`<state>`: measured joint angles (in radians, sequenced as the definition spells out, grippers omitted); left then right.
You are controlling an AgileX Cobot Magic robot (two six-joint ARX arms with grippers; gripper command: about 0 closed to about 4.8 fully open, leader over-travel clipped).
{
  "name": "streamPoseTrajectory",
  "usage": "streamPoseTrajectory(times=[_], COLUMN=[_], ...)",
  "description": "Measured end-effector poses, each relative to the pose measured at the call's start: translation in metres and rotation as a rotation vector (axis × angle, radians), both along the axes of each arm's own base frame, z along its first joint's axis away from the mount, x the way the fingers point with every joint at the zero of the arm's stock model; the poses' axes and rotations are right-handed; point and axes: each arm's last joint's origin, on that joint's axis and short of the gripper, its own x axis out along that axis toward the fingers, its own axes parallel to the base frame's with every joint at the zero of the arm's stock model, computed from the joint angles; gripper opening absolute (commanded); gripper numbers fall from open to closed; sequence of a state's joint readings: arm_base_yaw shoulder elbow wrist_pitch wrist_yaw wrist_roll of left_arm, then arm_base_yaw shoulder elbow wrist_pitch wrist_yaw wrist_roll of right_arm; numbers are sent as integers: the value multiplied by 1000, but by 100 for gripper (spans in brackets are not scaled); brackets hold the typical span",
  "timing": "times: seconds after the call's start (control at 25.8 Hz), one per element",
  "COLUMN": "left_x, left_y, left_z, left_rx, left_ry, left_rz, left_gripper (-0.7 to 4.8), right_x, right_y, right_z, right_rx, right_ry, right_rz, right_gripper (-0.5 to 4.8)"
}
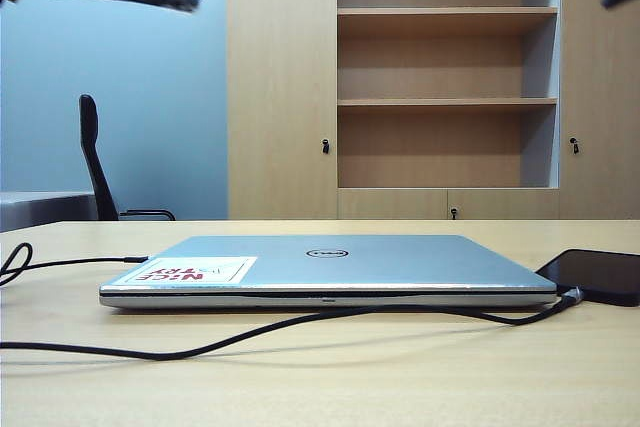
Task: Pick up the charging cable and the phone, plug the charging cable into the charging port on the phone, and finally place them back on the table.
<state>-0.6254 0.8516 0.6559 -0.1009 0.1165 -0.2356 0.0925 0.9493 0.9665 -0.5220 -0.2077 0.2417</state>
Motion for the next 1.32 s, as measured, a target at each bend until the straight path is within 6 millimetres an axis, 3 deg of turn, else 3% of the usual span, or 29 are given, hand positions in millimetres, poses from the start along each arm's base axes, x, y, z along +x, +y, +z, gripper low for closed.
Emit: streamPoseTrajectory(times=[0.27,0.74,0.85,1.01,1.32], left_x=[-17,-31,-32,-34,-36], left_y=[13,23,24,25,27], left_z=[-18,-61,-77,-91,-108], left_rx=[44,67,81,104,108], left_ry=[-44,-121,-102,-94,-100], left_rz=[-18,-32,-33,-39,-41], left_gripper=[-6,-6,-6,-6,-6], right_x=[-26,-48,-57,-64,-66], right_y=[11,10,7,4,4], right_z=[-24,-69,-88,-111,-115], right_rx=[-1,0,-58,-82,-83], right_ry=[-156,-142,-214,-180,-180], right_rz=[65,142,93,62,59], right_gripper=[-6,-6,-6,-5,-5])
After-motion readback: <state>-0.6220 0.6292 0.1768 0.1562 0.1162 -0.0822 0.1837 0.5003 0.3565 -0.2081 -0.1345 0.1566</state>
